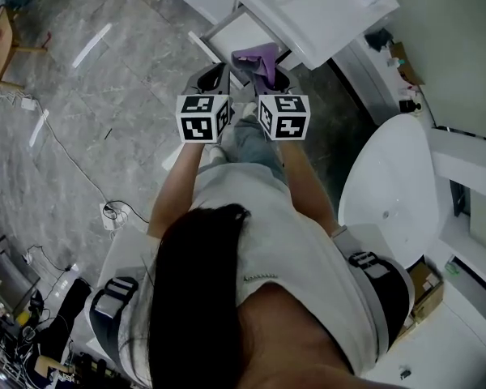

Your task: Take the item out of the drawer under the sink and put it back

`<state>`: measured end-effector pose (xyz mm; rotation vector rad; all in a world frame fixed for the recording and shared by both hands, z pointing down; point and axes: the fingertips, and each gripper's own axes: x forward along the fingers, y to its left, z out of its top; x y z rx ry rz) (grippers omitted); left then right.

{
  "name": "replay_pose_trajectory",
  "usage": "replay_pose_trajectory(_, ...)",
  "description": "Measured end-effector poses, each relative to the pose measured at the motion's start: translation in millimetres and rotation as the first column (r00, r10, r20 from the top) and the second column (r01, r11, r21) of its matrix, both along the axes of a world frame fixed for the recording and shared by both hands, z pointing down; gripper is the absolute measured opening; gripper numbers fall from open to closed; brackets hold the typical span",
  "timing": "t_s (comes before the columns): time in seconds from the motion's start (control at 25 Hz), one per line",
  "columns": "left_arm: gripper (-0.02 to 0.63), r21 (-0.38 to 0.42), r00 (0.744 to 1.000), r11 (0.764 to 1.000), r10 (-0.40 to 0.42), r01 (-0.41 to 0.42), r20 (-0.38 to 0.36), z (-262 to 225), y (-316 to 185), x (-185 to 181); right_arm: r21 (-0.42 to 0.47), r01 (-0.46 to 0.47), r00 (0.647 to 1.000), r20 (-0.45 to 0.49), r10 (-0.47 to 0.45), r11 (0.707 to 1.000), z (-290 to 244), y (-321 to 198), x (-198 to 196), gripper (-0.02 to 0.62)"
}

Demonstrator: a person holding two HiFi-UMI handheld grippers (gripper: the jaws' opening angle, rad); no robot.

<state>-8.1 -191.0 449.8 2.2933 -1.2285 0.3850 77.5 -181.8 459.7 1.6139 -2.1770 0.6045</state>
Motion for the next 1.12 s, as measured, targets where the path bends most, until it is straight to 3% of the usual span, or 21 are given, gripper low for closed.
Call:
replay_pose_trajectory(0.44, 0.005, -0.082, 0.998, 0.995, -0.052, 0.055, 0.030, 45.6, -30.7, 9.9, -0.079, 0.043, 0.999, 0.000, -0.043, 0.996, 46.6, -44.8, -0.9, 0.103)
replay_pose_trajectory(0.68, 0.005, -0.117, 0.991, 0.985, -0.122, 0.128, 0.060, 67.4, -46.6, 8.3, -0.073, 0.107, 0.993, -0.047, -0.111, 0.992, 66.7, -66.3, -8.3, 0.103)
replay_pose_trajectory(1.12, 0.005, -0.194, 0.980, 0.961, -0.192, 0.198, 0.050, 117.2, -73.3, 11.7, -0.185, 0.086, 0.995, -0.029, -0.093, 0.979, 130.4, -99.9, 1.8, 0.103)
